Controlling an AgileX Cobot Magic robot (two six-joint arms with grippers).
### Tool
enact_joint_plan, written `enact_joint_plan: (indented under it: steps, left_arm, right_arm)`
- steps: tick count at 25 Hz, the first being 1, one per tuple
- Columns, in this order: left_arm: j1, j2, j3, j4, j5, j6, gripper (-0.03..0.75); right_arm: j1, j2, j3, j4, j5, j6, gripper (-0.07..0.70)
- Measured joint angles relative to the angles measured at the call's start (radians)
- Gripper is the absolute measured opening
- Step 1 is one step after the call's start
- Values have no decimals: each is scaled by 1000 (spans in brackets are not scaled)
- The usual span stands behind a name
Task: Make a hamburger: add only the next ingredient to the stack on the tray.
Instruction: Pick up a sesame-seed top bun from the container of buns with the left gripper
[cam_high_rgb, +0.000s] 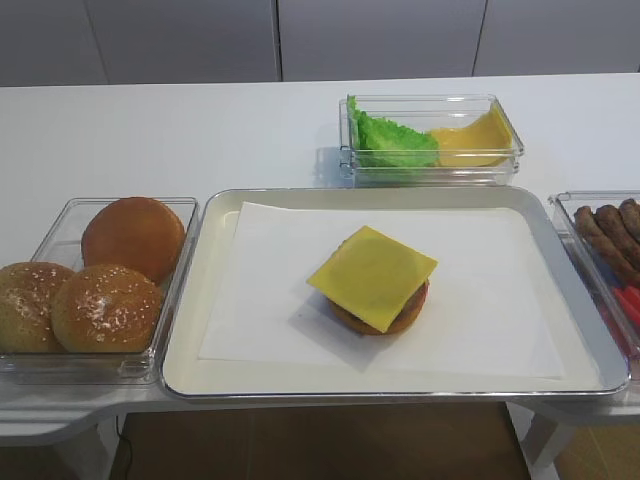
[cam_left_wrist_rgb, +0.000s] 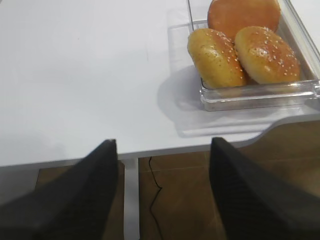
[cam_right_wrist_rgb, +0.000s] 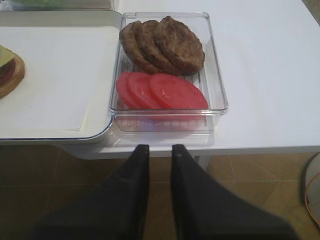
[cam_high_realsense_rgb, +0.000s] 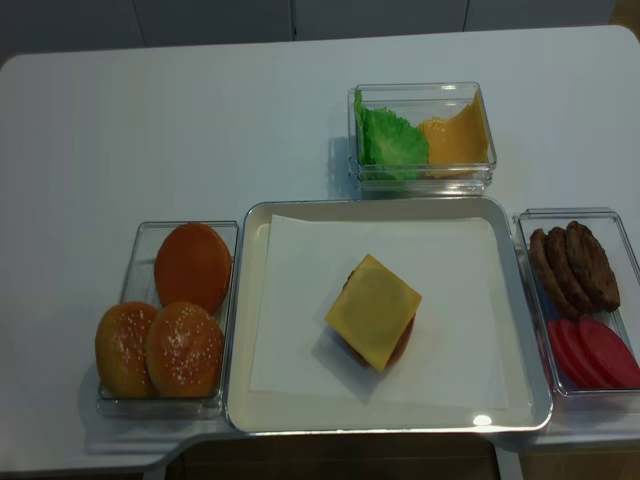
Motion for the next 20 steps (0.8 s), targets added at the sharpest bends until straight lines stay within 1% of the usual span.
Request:
enact_joint_plan:
  steps: [10,16,20]
  left_arm:
    - [0,0,0,-2,0,0,430]
    - [0,0,0,-40,0,0,430]
    - [0,8,-44,-79,-12,2,425]
  right_arm:
    - [0,0,0,0,0,0,114]
    - [0,0,0,0,0,2,114]
    - [0,0,0,0,0,4,114]
